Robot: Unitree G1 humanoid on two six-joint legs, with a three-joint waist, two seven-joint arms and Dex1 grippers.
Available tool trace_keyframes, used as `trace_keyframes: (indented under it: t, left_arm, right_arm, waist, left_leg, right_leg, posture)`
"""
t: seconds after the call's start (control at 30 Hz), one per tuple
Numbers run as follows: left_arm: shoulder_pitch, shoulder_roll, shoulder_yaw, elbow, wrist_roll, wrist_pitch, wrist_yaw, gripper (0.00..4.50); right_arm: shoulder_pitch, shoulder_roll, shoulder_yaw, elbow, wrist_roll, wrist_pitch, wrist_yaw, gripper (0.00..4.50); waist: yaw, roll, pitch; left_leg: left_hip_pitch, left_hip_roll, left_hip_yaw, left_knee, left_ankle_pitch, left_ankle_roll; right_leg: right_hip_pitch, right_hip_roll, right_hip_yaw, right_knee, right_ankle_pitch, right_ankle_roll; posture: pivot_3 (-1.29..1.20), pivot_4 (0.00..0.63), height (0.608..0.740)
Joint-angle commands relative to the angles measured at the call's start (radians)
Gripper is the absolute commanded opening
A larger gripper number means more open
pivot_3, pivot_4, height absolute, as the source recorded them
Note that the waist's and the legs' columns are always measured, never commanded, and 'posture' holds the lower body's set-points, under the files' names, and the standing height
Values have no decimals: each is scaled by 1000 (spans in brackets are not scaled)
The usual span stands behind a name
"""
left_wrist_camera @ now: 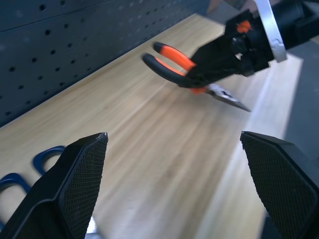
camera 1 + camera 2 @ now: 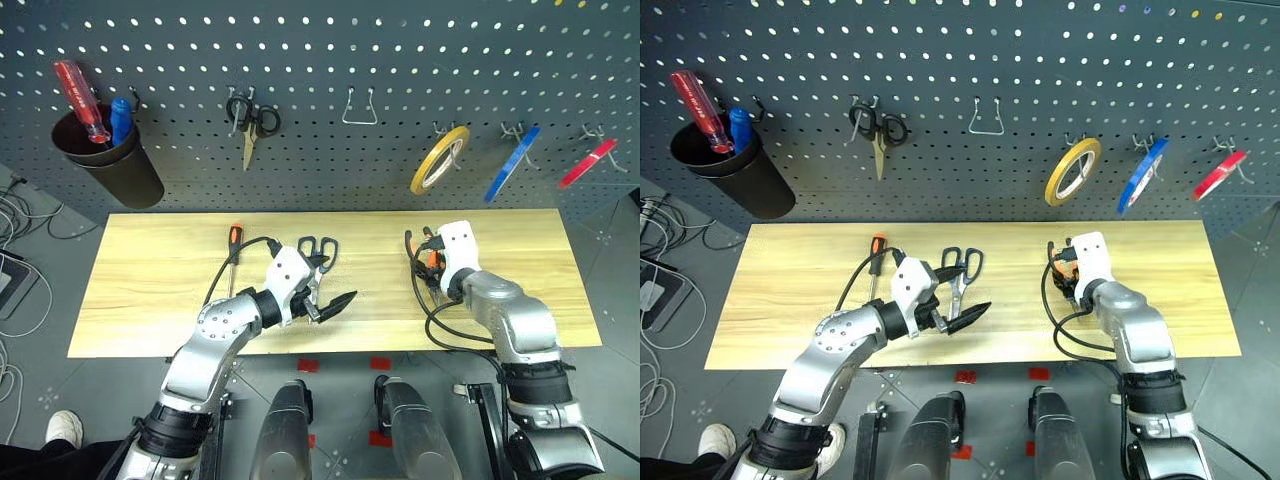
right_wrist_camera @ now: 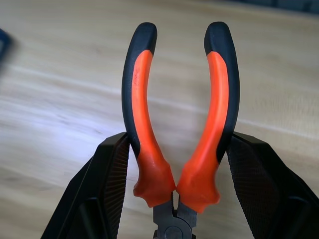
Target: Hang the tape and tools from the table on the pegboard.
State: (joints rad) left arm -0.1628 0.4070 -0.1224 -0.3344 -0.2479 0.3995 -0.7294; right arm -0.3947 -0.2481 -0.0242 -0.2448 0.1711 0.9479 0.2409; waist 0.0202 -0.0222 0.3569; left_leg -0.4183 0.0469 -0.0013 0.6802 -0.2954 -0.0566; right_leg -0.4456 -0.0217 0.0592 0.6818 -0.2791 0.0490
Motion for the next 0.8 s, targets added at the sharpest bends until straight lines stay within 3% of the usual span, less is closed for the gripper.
trace_keyframes:
  t: [0.03,0.17,0.37,0.63,0.8]
  left_arm:
    - [43,18,60,-126,-62,53,28,4500]
    - [83,19,134,-231,-127,136,88,4500]
    - [74,6,196,-325,-170,205,191,4500]
    - [-108,-78,171,-269,-135,179,329,4500]
    - [-192,-128,145,-179,-99,122,367,4500]
  right_arm:
    - [24,28,-32,-180,88,6,36,2729]
    - [54,26,-17,-302,168,-13,96,2729]
    - [-21,134,-32,-352,218,-137,55,2729]
    - [-300,197,84,4,3,-648,28,2729]
    - [-439,231,82,274,-74,-902,-12,2729]
  waist:
    - [1,0,-5]
    - [5,-1,-24]
    - [7,-3,-69]
    - [32,-5,-134]
    - [43,-10,-162]
  left_leg:
    - [0,0,-1,0,0,-1]
    - [-3,-1,-3,0,1,-1]
    - [-6,-2,-12,1,2,-4]
    - [-5,-4,-12,0,4,-7]
    - [-5,-3,-10,0,5,-8]
  right_leg:
    - [0,0,-1,0,0,0]
    - [0,0,-4,-1,0,0]
    - [2,-1,-13,-2,0,0]
    - [4,0,-18,-2,0,0]
    - [4,1,-17,-2,0,-1]
  posture:
    - [153,270,740]
    - [165,230,740]
    - [207,180,740]
    - [232,115,740]
    - [244,110,740]
